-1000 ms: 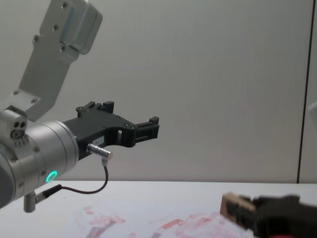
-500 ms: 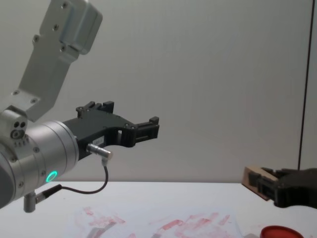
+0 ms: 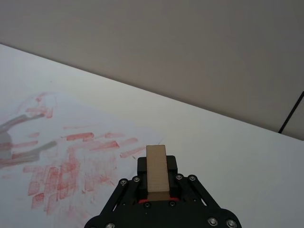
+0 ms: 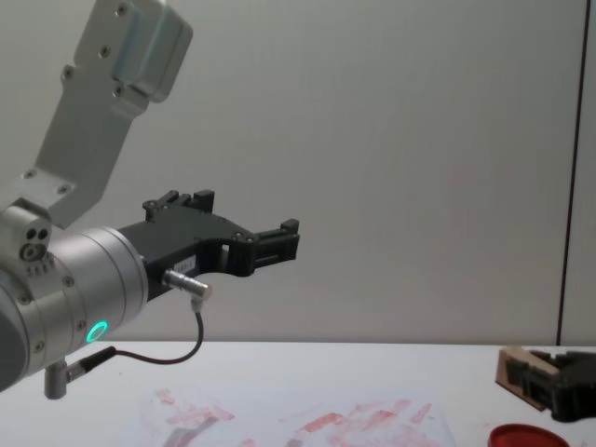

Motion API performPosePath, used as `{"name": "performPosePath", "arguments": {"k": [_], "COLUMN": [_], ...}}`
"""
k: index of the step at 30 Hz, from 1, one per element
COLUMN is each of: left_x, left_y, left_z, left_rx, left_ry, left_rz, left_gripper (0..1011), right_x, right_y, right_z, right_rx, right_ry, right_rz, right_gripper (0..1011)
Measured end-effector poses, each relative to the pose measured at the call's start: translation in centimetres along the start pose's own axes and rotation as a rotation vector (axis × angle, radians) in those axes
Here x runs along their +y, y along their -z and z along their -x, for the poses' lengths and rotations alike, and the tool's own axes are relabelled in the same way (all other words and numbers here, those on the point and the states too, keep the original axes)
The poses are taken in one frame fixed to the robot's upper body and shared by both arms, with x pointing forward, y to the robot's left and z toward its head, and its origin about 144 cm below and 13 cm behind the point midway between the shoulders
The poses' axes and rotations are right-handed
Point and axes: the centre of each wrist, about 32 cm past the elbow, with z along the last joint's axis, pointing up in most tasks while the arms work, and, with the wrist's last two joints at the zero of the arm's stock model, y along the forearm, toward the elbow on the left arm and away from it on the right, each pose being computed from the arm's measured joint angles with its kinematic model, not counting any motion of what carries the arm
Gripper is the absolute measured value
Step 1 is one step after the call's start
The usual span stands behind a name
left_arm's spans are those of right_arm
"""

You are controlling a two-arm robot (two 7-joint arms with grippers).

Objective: Use the one hand to pick up the stamp and affix it onto the A4 paper.

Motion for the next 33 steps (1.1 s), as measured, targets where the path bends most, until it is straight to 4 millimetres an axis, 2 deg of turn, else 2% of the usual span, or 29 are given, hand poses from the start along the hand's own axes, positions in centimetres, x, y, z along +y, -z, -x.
{"name": "performPosePath", "arguments": {"k": [12,28,30,33], "left_x": [0.0,0.0,0.0,0.0], "left_y": [0.0,0.0,0.0,0.0], "left_z": [0.0,0.0,0.0,0.0], "left_rx": [0.0,0.0,0.0,0.0], "left_ry": [0.0,0.0,0.0,0.0], "left_rz": [0.0,0.0,0.0,0.0], "left_gripper": [1002,1003,1002,1002], "right_x": [0.2,0.3,0.3,0.4], "right_y": [1.0,1.4,1.4,1.5], "right_z": [-0.5,-0.4,-0.4,-0.4], "right_rx": [0.006,0.03,0.031,0.032], "right_ry": [0.018,0.009,0.009,0.01], "right_rz": [0.058,0.072,0.073,0.076], "right_gripper": [217,218,240,332]}}
